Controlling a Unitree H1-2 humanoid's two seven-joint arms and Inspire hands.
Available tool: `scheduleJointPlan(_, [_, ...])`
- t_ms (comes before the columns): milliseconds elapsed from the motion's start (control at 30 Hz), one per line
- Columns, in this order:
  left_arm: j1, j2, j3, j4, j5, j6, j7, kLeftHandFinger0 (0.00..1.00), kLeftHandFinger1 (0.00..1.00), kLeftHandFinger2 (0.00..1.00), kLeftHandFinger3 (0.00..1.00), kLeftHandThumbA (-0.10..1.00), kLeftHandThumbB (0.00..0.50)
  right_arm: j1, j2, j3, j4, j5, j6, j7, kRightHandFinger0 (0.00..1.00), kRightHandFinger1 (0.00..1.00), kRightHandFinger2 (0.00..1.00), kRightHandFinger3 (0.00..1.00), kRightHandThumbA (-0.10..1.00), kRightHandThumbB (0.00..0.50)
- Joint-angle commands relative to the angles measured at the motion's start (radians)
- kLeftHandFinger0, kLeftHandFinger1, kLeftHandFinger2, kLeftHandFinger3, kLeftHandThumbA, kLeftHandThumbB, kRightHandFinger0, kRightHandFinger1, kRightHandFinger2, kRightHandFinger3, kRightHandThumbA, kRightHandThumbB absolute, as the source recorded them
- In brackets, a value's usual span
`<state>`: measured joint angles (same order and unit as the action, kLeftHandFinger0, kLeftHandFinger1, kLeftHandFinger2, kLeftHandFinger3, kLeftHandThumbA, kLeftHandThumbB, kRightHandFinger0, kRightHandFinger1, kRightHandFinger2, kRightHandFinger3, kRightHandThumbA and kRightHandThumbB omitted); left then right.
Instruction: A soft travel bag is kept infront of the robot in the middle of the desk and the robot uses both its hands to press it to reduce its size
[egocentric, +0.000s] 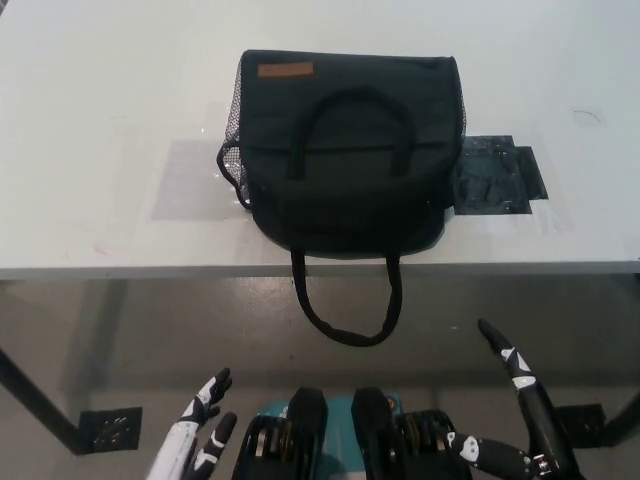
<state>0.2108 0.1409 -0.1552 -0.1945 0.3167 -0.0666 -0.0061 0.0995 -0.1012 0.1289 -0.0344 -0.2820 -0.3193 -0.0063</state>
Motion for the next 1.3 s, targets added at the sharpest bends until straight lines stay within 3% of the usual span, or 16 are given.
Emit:
scheduleJointPlan(0, [-0.007, 0.042, 0.008, -0.282, 0.377, -0.061, 0.055, 1.00, 1.00, 1.00, 1.00, 1.00, 0.275, 0.004, -0.014, -0.038, -0.297, -0.132, -0.018, -0.025, 1.00, 1.00, 1.00, 1.00, 1.00, 0.203])
scheduleJointPlan(100, [-0.060, 0.049, 0.053, -0.408, 0.390, -0.043, 0.012, 1.00, 1.00, 1.00, 1.00, 1.00, 0.288, -0.034, -0.031, -0.056, -0.426, -0.149, 0.038, 0.018, 1.00, 1.00, 1.00, 1.00, 1.00, 0.212])
scheduleJointPlan(133, [-0.098, 0.053, 0.072, -0.465, 0.414, -0.010, -0.022, 1.00, 1.00, 1.00, 1.00, 1.00, 0.295, -0.066, -0.034, -0.064, -0.472, -0.140, 0.073, 0.036, 1.00, 1.00, 1.00, 1.00, 1.00, 0.240])
scheduleJointPlan(300, [-0.279, 0.069, 0.109, -0.546, 0.440, 0.087, -0.129, 1.00, 1.00, 1.00, 1.00, 1.00, 0.319, -0.221, -0.046, -0.086, -0.526, -0.185, 0.134, 0.065, 1.00, 1.00, 1.00, 1.00, 1.00, 0.269])
scheduleJointPlan(367, [-0.369, 0.089, 0.118, -0.551, 0.465, 0.109, -0.172, 1.00, 1.00, 1.00, 1.00, 1.00, 0.328, -0.284, -0.046, -0.085, -0.557, -0.169, 0.228, 0.107, 1.00, 1.00, 1.00, 1.00, 1.00, 0.306])
scheduleJointPlan(433, [-0.457, 0.111, 0.123, -0.545, 0.474, 0.134, -0.214, 1.00, 1.00, 1.00, 1.00, 1.00, 0.339, -0.358, -0.051, -0.082, -0.560, -0.168, 0.278, 0.129, 1.00, 1.00, 1.00, 1.00, 1.00, 0.294])
scheduleJointPlan(533, [-0.588, 0.144, 0.121, -0.525, 0.486, 0.183, -0.289, 1.00, 1.00, 1.00, 1.00, 1.00, 0.346, -0.474, -0.060, -0.075, -0.548, -0.205, 0.375, 0.179, 1.00, 1.00, 1.00, 1.00, 1.00, 0.320])
scheduleJointPlan(567, [-0.670, 0.163, 0.108, -0.494, 0.502, 0.194, -0.325, 1.00, 1.00, 1.00, 1.00, 1.00, 0.322, -0.542, -0.066, -0.065, -0.530, -0.239, 0.433, 0.215, 1.00, 1.00, 1.00, 1.00, 1.00, 0.320])
scheduleJointPlan(633, [-0.720, 0.169, 0.100, -0.476, 0.516, 0.218, -0.356, 1.00, 1.00, 1.00, 1.00, 1.00, 0.331, -0.588, -0.073, -0.059, -0.504, -0.243, 0.452, 0.229, 1.00, 1.00, 1.00, 1.00, 1.00, 0.315])
scheduleJointPlan(667, [-0.809, 0.191, 0.083, -0.410, 0.540, 0.227, -0.390, 1.00, 1.00, 1.00, 1.00, 1.00, 0.312, -0.666, -0.074, -0.050, -0.430, -0.256, 0.474, 0.235, 1.00, 1.00, 1.00, 1.00, 1.00, 0.308])
scheduleJointPlan(767, [-0.948, 0.209, 0.049, -0.225, 0.560, 0.229, -0.393, 1.00, 1.00, 1.00, 1.00, 1.00, 0.307, -0.801, -0.093, -0.022, -0.271, -0.304, 0.481, 0.235, 1.00, 1.00, 1.00, 1.00, 1.00, 0.282])
scheduleJointPlan(900, [-1.050, 0.208, 0.014, -0.064, 0.562, 0.235, -0.381, 1.00, 1.00, 1.00, 1.00, 1.00, 0.336, -0.896, -0.088, 0.003, -0.156, -0.310, 0.530, 0.241, 1.00, 1.00, 1.00, 1.00, 1.00, 0.311])
scheduleJointPlan(967, [-1.099, 0.207, -0.008, 0.025, 0.578, 0.228, -0.359, 1.00, 1.00, 1.00, 1.00, 1.00, 0.303, -0.945, -0.085, 0.016, -0.085, -0.315, 0.532, 0.232, 1.00, 1.00, 1.00, 1.00, 1.00, 0.306])
scheduleJointPlan(1267, [-1.332, 0.183, -0.095, 0.454, 0.579, 0.211, -0.268, 1.00, 1.00, 1.00, 1.00, 1.00, 0.305, -1.152, -0.051, 0.036, 0.349, -0.280, 0.521, 0.140, 1.00, 1.00, 1.00, 1.00, 1.00, 0.320])
